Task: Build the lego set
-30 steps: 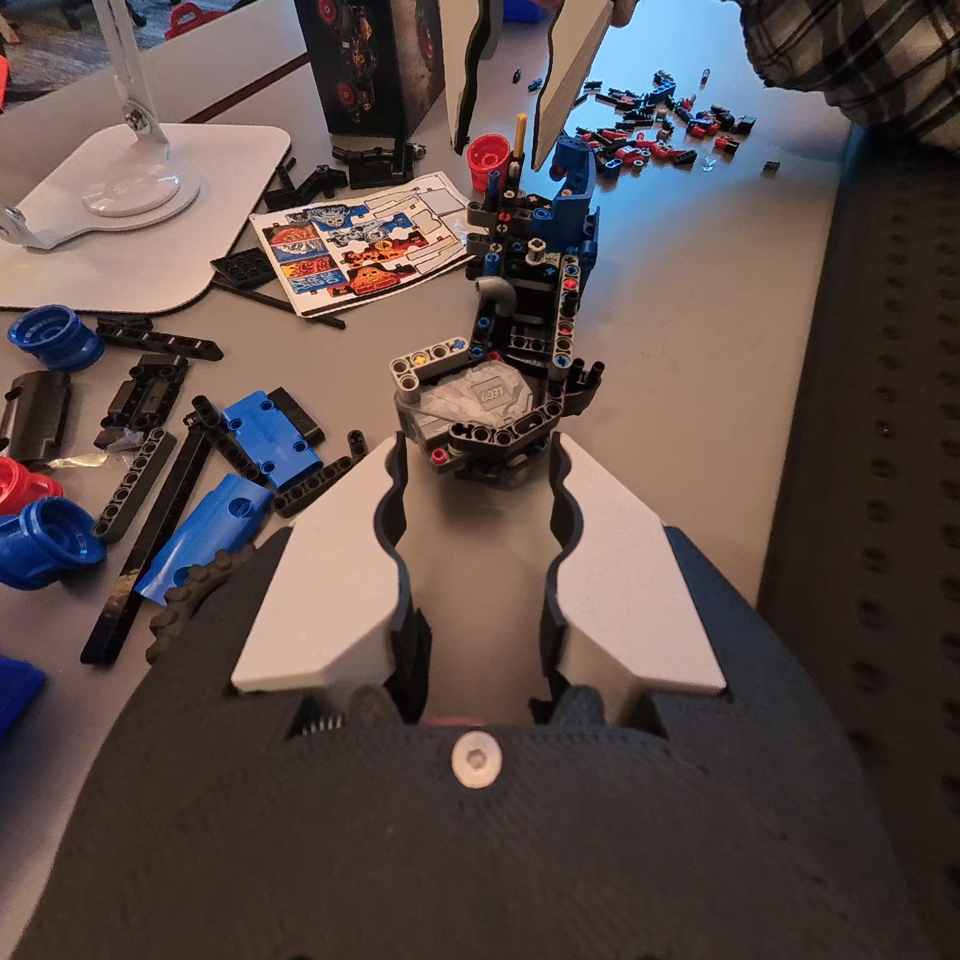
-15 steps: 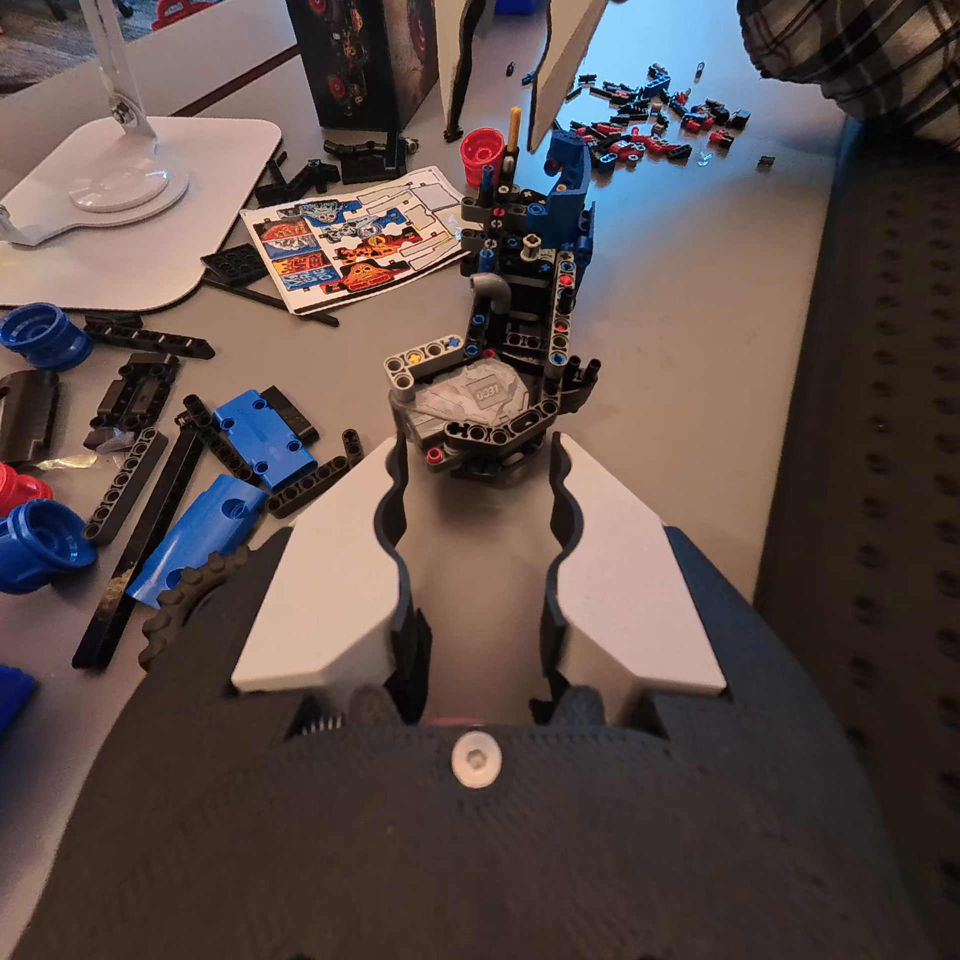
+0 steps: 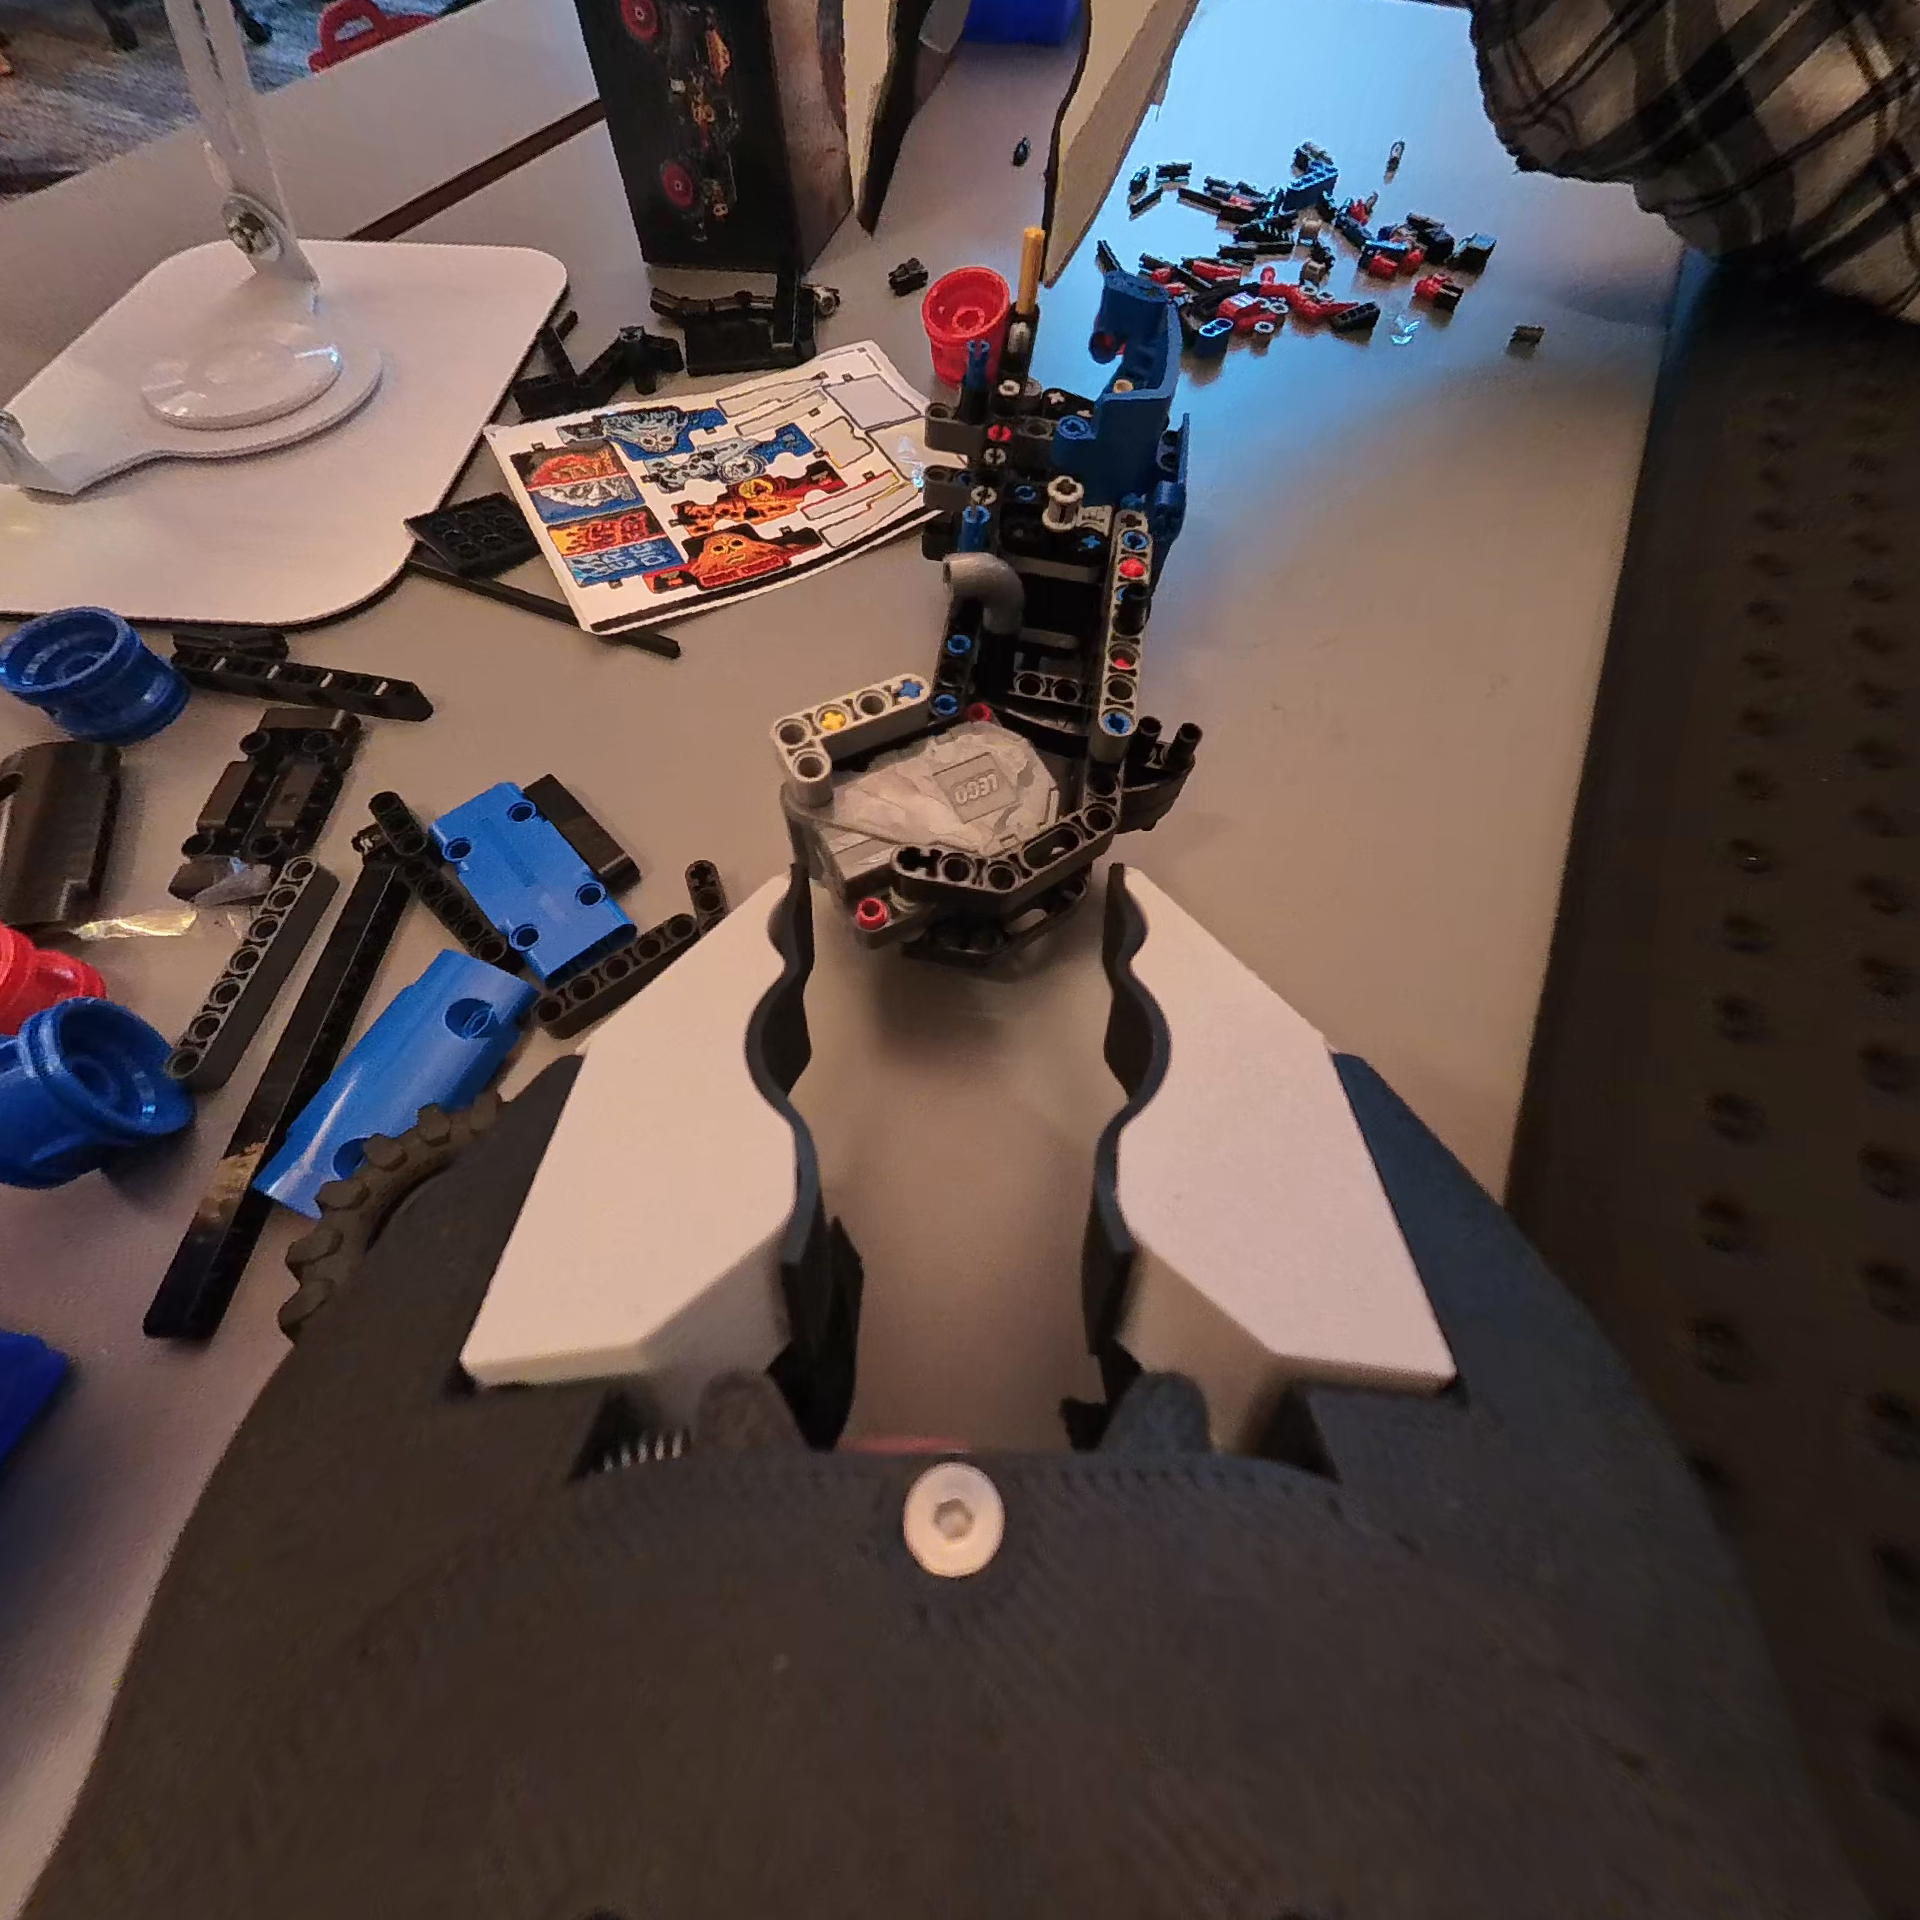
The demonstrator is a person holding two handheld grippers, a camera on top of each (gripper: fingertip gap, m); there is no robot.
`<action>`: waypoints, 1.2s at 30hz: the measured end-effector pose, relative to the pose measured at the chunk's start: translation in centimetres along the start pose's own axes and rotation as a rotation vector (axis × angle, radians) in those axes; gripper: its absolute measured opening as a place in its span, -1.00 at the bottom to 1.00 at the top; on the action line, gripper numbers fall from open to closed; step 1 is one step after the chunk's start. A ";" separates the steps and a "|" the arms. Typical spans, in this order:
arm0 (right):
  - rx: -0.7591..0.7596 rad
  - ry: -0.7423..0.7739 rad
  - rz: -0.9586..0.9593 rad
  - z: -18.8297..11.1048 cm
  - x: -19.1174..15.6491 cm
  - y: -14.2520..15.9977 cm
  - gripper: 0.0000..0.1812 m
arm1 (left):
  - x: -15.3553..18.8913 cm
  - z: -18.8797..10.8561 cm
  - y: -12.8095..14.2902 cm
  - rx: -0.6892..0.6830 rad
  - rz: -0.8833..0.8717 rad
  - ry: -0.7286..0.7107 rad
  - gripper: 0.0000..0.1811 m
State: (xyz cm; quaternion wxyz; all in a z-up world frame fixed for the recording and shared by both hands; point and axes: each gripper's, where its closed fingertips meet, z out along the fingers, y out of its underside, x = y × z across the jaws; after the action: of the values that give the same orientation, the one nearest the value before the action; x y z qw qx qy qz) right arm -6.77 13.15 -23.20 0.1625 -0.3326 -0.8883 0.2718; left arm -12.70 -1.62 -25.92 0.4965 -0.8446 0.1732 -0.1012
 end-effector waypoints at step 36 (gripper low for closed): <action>0.093 0.739 0.217 -15.4 29.4 -4.0 -0.08 | -25.2 0.4 -17.5 -0.298 0.631 -0.463 -0.67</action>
State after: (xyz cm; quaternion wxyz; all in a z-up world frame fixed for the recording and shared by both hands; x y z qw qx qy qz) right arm -22.94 36.39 -5.37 0.4569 -0.4923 -0.7163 0.1891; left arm -32.33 16.47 -10.78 0.4015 -0.8130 0.3200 0.2745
